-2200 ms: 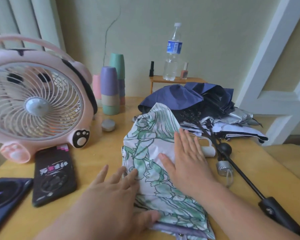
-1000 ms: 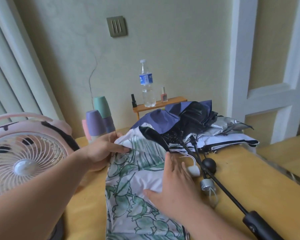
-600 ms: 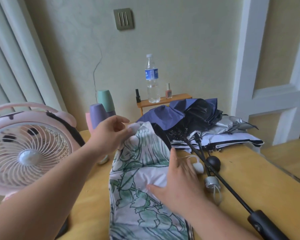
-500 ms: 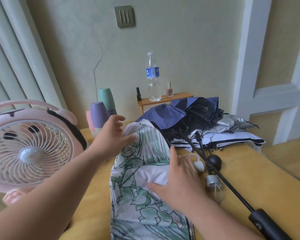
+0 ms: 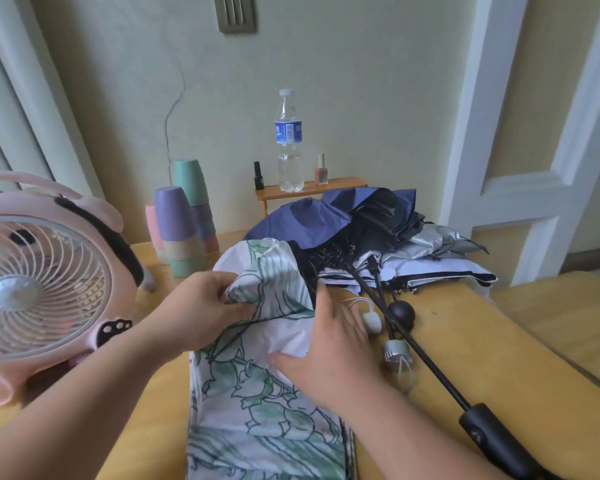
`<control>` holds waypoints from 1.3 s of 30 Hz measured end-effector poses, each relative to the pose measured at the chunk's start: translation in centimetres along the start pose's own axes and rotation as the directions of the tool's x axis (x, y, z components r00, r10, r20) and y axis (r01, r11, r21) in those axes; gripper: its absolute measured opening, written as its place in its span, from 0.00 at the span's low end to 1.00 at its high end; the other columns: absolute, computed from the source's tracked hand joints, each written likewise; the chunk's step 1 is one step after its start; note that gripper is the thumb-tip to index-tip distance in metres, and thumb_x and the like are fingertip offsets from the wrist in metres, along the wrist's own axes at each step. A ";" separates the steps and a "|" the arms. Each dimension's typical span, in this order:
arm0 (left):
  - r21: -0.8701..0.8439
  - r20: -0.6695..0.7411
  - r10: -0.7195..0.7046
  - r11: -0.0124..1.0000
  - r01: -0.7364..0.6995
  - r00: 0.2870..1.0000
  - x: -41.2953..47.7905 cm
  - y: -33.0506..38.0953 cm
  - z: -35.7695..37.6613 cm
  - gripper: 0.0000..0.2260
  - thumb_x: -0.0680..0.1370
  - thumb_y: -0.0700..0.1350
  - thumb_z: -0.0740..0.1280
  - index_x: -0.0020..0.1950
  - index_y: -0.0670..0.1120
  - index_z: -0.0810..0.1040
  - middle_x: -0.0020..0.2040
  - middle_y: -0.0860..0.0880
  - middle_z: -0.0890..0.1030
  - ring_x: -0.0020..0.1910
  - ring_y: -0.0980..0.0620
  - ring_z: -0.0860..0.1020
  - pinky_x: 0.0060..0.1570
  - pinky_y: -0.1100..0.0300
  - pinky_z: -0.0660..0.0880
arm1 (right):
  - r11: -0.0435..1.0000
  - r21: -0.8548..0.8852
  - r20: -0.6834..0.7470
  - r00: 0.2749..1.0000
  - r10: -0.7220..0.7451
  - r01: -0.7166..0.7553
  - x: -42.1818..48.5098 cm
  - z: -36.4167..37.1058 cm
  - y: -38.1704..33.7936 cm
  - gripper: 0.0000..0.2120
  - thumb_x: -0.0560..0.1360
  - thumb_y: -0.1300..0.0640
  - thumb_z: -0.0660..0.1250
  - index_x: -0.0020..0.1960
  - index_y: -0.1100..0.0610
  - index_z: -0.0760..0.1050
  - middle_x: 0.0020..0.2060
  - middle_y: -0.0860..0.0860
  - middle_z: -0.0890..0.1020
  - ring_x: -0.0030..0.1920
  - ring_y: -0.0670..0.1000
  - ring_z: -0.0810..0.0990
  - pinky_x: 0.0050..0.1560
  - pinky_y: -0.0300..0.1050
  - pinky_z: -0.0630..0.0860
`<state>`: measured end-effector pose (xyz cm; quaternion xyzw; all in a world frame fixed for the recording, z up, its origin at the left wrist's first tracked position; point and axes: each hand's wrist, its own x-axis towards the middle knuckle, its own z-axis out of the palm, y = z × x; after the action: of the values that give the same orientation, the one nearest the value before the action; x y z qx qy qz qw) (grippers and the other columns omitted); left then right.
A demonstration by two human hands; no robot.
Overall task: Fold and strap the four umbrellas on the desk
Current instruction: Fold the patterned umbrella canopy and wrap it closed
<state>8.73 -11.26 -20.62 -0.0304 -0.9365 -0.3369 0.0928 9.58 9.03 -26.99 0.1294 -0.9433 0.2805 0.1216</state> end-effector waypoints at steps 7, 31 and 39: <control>0.075 -0.235 0.287 0.958 -0.277 0.929 -4.8 -1.3 2.7 0.06 0.74 0.42 0.76 0.44 0.52 0.81 0.49 0.58 0.78 0.49 0.63 0.76 0.47 0.75 0.69 | 0.913 0.318 -0.309 0.938 -0.156 0.256 -0.4 -0.6 -0.3 0.39 0.70 0.42 0.74 0.75 0.48 0.61 0.66 0.45 0.74 0.68 0.43 0.67 0.74 0.46 0.65; -0.162 -0.311 0.023 0.984 -0.077 0.950 -7.5 -2.2 2.5 0.17 0.83 0.55 0.62 0.39 0.49 0.81 0.41 0.54 0.81 0.44 0.60 0.78 0.40 0.70 0.70 | 0.145 0.989 -0.005 0.991 0.130 -0.015 -0.1 -3.1 -0.9 0.26 0.77 0.79 0.57 0.65 0.56 0.74 0.44 0.59 0.87 0.47 0.56 0.86 0.49 0.49 0.81; -0.173 -0.114 -0.229 0.963 0.208 0.967 -3.7 -2.2 0.4 0.13 0.73 0.49 0.76 0.50 0.52 0.73 0.46 0.57 0.84 0.39 0.57 0.82 0.37 0.61 0.78 | 0.262 0.945 0.198 0.980 0.019 -0.196 -0.1 -2.4 -0.8 0.28 0.74 0.76 0.59 0.65 0.52 0.78 0.54 0.59 0.86 0.58 0.56 0.84 0.60 0.55 0.75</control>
<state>12.00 -12.69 -23.08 0.0885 -0.8959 -0.4201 0.1144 10.31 9.69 -24.67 0.1320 -0.5947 0.7900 -0.0700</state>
